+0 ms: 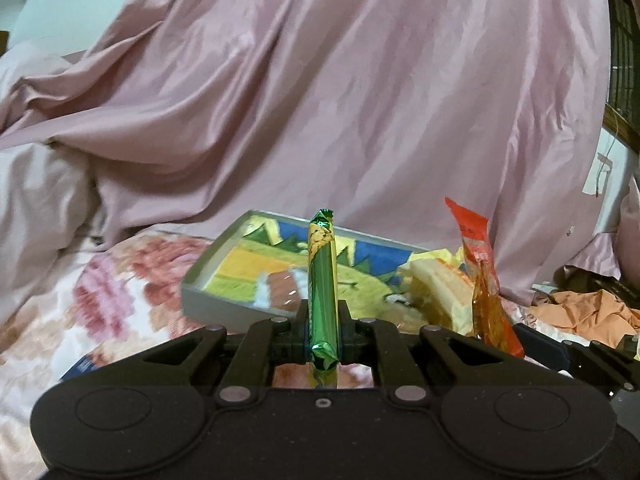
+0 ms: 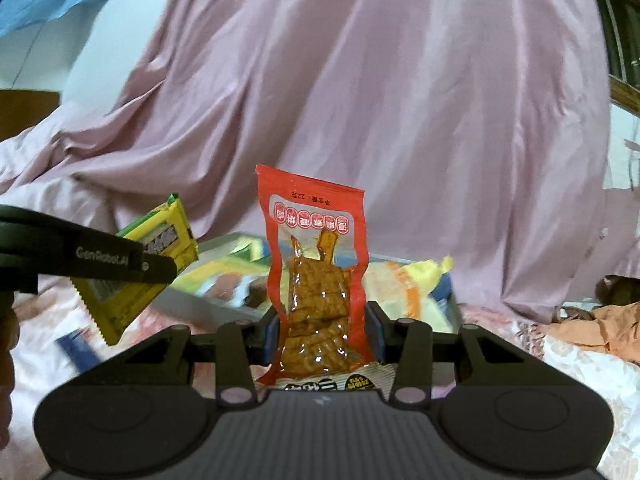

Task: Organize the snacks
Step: 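Lower both snacks into the grey tray and open both tools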

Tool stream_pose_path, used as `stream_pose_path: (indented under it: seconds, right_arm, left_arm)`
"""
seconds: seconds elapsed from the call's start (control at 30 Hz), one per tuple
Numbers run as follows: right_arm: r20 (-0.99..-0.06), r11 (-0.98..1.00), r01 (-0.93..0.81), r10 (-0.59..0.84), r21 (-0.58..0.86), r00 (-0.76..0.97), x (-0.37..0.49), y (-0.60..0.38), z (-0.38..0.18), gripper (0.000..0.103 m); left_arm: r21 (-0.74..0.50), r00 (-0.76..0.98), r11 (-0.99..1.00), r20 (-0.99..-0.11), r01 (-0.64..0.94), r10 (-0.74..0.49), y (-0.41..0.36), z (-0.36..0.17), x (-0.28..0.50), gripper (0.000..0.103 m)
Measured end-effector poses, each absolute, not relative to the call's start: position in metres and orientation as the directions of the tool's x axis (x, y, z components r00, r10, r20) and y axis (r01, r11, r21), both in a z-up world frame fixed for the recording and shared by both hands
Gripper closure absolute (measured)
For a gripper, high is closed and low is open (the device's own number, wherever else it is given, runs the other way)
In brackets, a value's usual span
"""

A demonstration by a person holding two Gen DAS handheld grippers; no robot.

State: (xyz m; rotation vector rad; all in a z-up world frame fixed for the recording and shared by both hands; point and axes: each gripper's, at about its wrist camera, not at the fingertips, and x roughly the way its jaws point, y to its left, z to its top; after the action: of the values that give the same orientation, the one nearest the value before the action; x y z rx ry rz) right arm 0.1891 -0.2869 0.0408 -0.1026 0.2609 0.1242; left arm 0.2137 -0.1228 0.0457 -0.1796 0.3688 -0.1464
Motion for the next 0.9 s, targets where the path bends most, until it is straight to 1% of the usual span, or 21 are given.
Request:
stream_pose_path:
  seconds: [0.17,0.33,0.47,0.57,0.9]
  right_arm:
    - [-0.23,0.991,-0.098,0.074,-0.096,0.97,0.216,-0.303,0.038,0.056]
    - [-0.241,0.996,-0.06,0.043,-0.065,0.97,0.238,-0.322,0.031,0.056]
    - [-0.26,0.999,-0.031,0.022,-0.032,0.965,0.256,-0.333,0.023,0.056]
    - [-0.271,1.0,-0.016,0.01,-0.02,0.963,0.267,-0.338,0.018,0.056]
    - [-0.237,0.997,-0.025,0.007,-0.072,0.971,0.292,-0.333,0.002,0.056]
  left_arm:
    - [-0.202,0.92,0.969,-0.335,0.139,-0.202,-0.139,0.053,0.245,0.092]
    - [-0.215,0.91,0.964,-0.349,0.155,-0.224,-0.154,0.051,0.278,0.092]
    - [-0.202,0.902,0.965,-0.364,0.169,-0.234,-0.167,0.044,0.3,0.092]
    - [-0.223,0.891,0.96,-0.379,0.172,-0.248,-0.175,0.039,0.314,0.092]
    - [-0.222,0.876,0.961,-0.415,0.163,-0.244,-0.187,0.017,0.341,0.092]
